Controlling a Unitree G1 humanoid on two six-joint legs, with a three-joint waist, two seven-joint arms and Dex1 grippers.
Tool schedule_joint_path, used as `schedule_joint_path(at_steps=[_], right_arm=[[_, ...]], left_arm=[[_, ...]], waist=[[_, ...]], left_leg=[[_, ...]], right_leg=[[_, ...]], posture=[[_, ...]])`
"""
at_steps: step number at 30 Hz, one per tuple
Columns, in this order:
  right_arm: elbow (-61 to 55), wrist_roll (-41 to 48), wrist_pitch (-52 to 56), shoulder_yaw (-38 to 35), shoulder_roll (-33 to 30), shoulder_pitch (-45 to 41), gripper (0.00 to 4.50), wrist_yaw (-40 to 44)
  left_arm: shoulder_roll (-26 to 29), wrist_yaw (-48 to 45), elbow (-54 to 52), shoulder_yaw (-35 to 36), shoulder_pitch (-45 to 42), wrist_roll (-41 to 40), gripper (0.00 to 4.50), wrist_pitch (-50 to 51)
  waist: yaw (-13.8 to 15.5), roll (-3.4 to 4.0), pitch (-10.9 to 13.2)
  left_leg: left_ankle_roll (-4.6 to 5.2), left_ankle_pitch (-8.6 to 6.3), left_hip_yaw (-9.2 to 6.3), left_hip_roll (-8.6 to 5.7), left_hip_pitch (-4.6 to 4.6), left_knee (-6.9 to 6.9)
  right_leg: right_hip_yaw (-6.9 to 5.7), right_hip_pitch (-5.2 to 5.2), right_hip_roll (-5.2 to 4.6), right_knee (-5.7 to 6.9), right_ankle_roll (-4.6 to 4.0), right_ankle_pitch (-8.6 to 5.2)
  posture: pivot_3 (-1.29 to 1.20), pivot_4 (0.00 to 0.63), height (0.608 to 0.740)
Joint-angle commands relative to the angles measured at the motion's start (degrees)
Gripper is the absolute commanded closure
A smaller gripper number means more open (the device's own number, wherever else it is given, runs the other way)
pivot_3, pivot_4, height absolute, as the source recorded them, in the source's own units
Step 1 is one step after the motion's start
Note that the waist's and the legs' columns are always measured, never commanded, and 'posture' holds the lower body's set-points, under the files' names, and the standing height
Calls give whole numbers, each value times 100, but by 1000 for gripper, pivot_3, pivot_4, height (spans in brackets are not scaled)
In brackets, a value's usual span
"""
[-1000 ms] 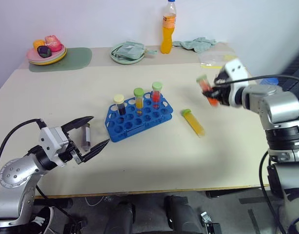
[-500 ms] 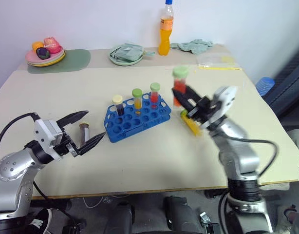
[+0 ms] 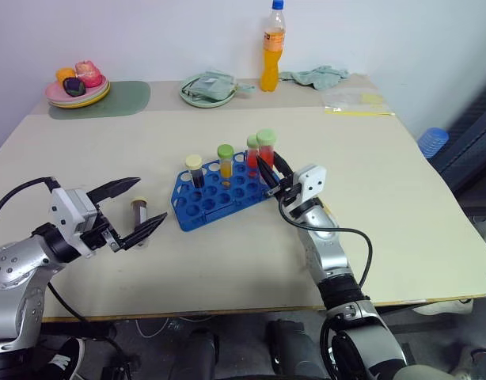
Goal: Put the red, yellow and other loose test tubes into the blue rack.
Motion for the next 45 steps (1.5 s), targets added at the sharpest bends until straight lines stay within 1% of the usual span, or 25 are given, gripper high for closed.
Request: schedule_joint_path(at_steps=[1,10,21,25,27,28,31,32,33,36,37,39,41,42,45], right_arm=[[385,-30,-427,-94,-25,-360,3724,-59],[1122,-53,-798,-150,-30,-589,3724,-62],[1362,-12,-916,-177,49,-617,3724,-130],[1478,208,-853,-292,130,-684,3724,-3],[1413,374,-786,-347,128,-696,2677,163],[1396,424,-762,-363,130,-697,2278,222],[1101,273,-700,-324,-16,-628,758,151],[993,220,-682,-310,-69,-596,306,119],[926,195,-665,-300,-100,-574,47,100],[188,441,-277,-317,-198,-337,47,212],[-437,438,-18,-283,-330,-125,47,208],[-1236,402,362,-226,-495,150,47,170],[-2479,572,1202,-269,-870,520,47,174],[-3123,777,1751,-352,-1159,773,47,234],[-4131,1279,2920,-564,-1757,1417,47,346]], left_arm=[[100,-4,-255,199,9,-114,0,17],[147,-12,-277,219,2,-112,0,56],[195,-4,-301,252,-18,-136,0,121],[250,6,-300,275,-37,-136,0,145],[258,7,-295,275,-44,-125,0,129],[258,6,-293,275,-45,-120,0,125],[218,39,-303,264,-43,-127,0,129],[203,59,-319,260,-40,-139,0,139],[194,72,-331,257,-36,-147,0,146],[153,90,-360,231,21,-112,0,97],[115,128,-411,216,40,-109,0,86],[67,175,-475,202,55,-107,0,84],[6,221,-547,161,77,-95,0,75],[-36,236,-559,121,85,-74,0,55],[-121,233,-535,28,73,-16,0,-9]], waist=[[-9,-1,0],[-24,0,0],[-50,2,1],[-84,4,2],[-103,5,3],[-110,5,3],[-136,6,4],[-136,5,3],[-135,5,3],[-131,3,2],[-127,4,2],[-107,4,3],[-77,5,3],[-72,2,1],[11,0,0]], left_leg=[[0,0,0,0,3,1],[0,0,0,0,5,1],[0,0,-1,0,4,0],[0,0,-1,0,4,0],[0,0,-1,0,4,0],[0,0,-2,0,4,-1],[0,0,-2,0,4,-3],[0,0,-2,0,3,-3],[0,0,-1,0,2,-3],[0,0,-2,0,1,-4],[0,0,-2,0,1,-4],[0,0,-2,0,-3,-4],[0,0,-2,-2,-7,-3],[0,0,-1,-4,-7,-4],[-1,-1,-1,-4,-6,-5]], right_leg=[[1,1,0,0,0,0],[2,3,2,2,-1,0],[3,2,2,2,-1,-1],[3,2,2,1,-1,-1],[3,2,2,2,-1,-1],[3,2,2,1,-1,-1],[3,1,2,0,-1,-1],[3,0,2,0,-1,-1],[3,-1,2,0,-1,-1],[3,-1,1,-1,0,-1],[4,-1,1,-2,0,-2],[4,-2,-2,-4,1,-2],[4,-2,-5,-7,1,-3],[4,-2,-9,-8,3,-4],[4,0,-11,-15,21,-18]], posture=[[0,150,740],[0,150,740],[0,150,740],[0,150,740],[0,150,740],[0,150,740],[0,150,740],[0,150,740],[0,150,740],[0,150,740],[0,150,740],[0,150,740],[0,150,740],[0,150,740],[0,150,740]])
